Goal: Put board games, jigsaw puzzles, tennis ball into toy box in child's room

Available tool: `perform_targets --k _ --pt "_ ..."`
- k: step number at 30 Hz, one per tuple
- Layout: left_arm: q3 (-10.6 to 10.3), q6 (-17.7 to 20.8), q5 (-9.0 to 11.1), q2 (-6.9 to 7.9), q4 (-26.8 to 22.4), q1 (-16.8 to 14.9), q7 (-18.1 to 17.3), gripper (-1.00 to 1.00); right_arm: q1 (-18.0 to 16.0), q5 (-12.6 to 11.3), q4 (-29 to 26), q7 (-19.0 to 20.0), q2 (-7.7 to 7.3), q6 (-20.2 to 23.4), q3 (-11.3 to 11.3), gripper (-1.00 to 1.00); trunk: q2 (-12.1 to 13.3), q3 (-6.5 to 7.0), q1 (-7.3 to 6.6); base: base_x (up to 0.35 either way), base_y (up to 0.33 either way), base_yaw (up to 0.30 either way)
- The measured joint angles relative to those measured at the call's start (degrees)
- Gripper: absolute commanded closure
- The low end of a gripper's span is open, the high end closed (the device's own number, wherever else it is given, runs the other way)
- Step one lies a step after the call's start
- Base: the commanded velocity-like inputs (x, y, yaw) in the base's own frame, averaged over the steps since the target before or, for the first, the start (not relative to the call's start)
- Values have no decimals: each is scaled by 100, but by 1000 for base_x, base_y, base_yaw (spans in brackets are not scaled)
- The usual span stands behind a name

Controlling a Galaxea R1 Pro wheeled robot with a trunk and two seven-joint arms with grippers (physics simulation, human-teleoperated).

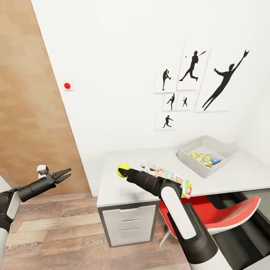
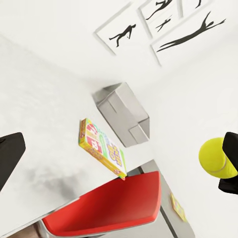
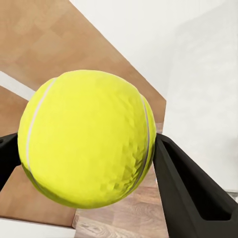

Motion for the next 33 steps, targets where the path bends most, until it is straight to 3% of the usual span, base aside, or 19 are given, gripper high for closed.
perform_targets --k 9,19,33 --pt "-1 -1 2 -2 3 -1 1 -100 1 -5 -2 0 3 3 1 100 1 6 0 0 -84 -57" --pt "-1 0 1 -1 3 -2 1 -100 1 -4 -2 8 0 3 -4 100 0 35 -1 10 -225 -250" --pt "-1 0 -1 -8 2 -2 0 -100 1 -7 -2 9 -1 3 -4 100 0 80 -1 85 -22 -266"
